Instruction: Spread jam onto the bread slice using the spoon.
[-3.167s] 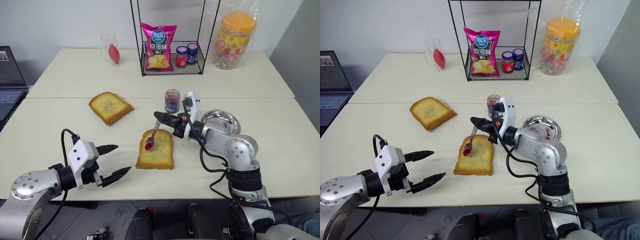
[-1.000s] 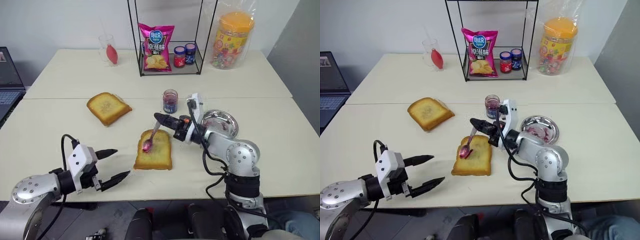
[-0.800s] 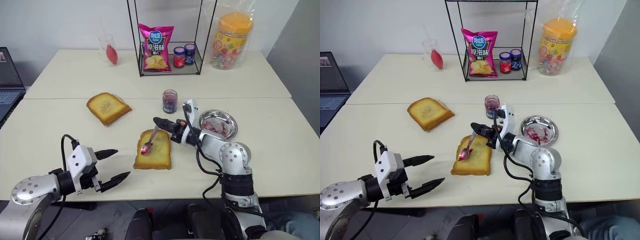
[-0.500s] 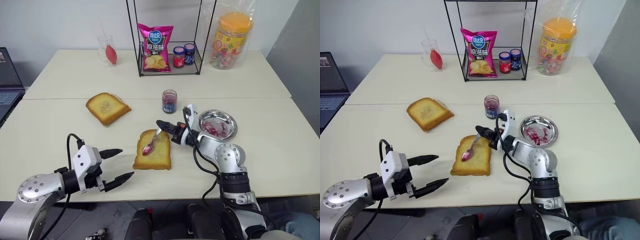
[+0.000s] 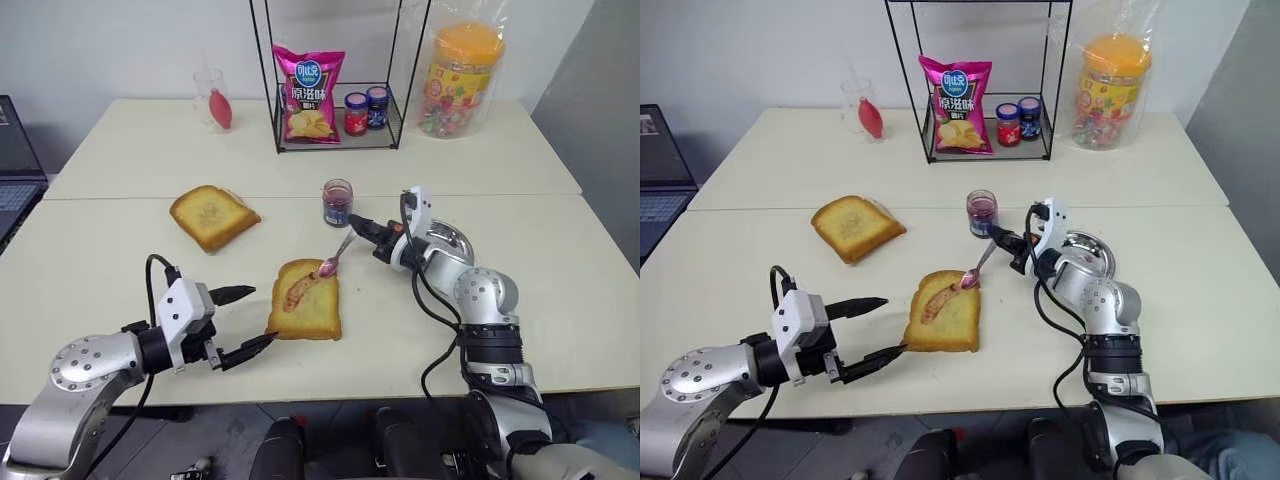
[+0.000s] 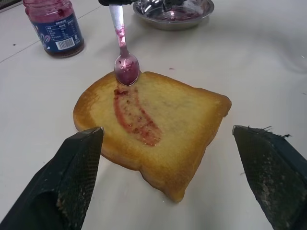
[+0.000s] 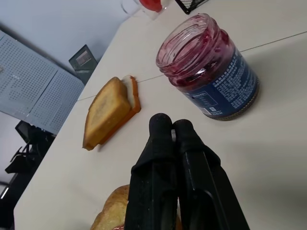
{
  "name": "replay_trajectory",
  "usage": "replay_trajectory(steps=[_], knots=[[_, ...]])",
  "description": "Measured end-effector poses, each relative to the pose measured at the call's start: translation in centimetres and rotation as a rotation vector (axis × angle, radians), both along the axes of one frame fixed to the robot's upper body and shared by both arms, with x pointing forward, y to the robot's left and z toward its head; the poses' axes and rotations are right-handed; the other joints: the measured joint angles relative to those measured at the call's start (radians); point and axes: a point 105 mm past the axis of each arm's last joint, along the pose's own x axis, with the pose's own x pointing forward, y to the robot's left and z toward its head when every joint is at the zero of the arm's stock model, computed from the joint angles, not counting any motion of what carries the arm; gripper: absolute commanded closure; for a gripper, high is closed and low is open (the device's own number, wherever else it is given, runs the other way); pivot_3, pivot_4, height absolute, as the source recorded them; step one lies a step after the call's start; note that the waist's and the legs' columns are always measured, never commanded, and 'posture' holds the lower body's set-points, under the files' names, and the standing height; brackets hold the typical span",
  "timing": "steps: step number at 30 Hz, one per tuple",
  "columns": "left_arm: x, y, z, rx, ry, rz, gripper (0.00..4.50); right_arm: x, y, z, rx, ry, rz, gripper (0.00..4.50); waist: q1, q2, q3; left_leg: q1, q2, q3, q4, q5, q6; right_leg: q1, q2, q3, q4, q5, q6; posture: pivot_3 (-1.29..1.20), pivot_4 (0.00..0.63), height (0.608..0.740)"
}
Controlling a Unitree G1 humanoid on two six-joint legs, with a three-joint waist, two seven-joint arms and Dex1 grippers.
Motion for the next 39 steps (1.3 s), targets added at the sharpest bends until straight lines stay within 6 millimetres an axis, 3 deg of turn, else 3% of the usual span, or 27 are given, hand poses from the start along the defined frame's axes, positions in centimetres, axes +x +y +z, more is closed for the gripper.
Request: replay_trajectory(steps=[4,6,13,22,33,39], knots=[[0.1,0.1,0.0,-0.001,0.0,0.009,0.0,-2.1,2.0,2.5,0.084,-0.028,0.093,4.49,-0.001,0.0,0.0,0.0,0.0,0.0,0.0,0.0,0.0,0.0,0.0,0.0,0.0,0.0,0.0,0.0,0.15,0.74],[0.0,0.1,-0.1,-0.001,0.004,0.01,0.0,-2.3,2.7,2.7,0.097,-0.023,0.108,4.49,-0.001,0.0,0.0,0.0,0.0,0.0,0.0,0.0,0.0,0.0,0.0,0.0,0.0,0.0,0.0,0.0,0.15,0.74],[-0.3,0.4,-0.6,0.0,0.025,0.008,0.0,-2.4,5.7,-0.7,0.057,0.079,0.114,4.49,0.001,0.0,0.0,0.0,0.0,0.0,0.0,0.0,0.0,0.0,0.0,0.0,0.0,0.0,0.0,0.0,0.15,0.74],[-0.3,0.6,-0.9,0.002,0.032,0.015,0.0,-2.6,4.2,-2.5,0.006,0.117,0.092,4.49,0.001,0.0,0.0,0.0,0.0,0.0,0.0,0.0,0.0,0.0,0.0,0.0,0.0,-0.001,-0.001,0.0,0.15,0.74],[-0.3,0.6,-0.9,0.01,0.016,0.015,0.0,-2.9,0.9,-2.0,-0.03,0.118,0.076,4.49,0.001,0.0,0.0,0.0,0.0,0.0,0.0,0.0,0.0,0.0,0.0,0.0,0.0,-0.001,-0.001,0.0,0.15,0.74],[-0.3,0.6,-0.9,0.008,0.007,0.012,0.0,-2.4,1.0,-1.0,0.021,0.135,0.047,4.49,0.0,0.0,0.0,0.0,0.0,0.0,0.0,0.0,0.0,0.0,0.0,0.0,0.0,-0.001,-0.001,0.0,0.15,0.74]])
